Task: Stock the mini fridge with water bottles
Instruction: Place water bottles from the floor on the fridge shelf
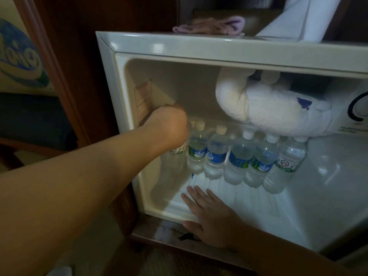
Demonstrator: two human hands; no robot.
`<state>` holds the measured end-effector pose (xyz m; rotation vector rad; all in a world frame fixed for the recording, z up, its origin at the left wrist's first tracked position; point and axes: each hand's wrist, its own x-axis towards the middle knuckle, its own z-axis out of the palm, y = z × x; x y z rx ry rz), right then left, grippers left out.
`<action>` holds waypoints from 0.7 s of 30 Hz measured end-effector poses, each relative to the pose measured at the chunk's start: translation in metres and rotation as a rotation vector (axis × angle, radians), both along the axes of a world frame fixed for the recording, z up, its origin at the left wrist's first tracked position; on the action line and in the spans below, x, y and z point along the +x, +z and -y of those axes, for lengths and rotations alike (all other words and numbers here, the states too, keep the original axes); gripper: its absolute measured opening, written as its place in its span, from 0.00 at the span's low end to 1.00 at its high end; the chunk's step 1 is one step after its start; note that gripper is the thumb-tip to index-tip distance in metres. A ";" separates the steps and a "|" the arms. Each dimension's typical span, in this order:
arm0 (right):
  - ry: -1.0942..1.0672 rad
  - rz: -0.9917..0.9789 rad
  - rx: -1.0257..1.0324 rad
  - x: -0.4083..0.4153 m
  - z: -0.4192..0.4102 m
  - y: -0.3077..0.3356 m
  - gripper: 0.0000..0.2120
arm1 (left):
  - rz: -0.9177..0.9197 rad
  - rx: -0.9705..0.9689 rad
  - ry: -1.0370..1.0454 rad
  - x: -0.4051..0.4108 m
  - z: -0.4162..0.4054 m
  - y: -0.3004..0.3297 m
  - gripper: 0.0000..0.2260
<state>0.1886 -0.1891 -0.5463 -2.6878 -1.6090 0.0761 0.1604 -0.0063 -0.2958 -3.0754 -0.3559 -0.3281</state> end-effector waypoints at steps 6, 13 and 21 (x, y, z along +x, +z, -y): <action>0.011 -0.001 0.047 -0.002 0.000 0.001 0.37 | -0.106 -0.061 0.105 0.033 -0.004 -0.001 0.13; 0.019 0.024 0.084 -0.001 0.001 -0.003 0.36 | -0.154 -0.101 0.133 0.054 -0.001 -0.013 0.12; 0.019 0.085 0.123 -0.002 0.002 -0.009 0.36 | -0.121 -0.094 0.119 0.059 -0.003 -0.011 0.16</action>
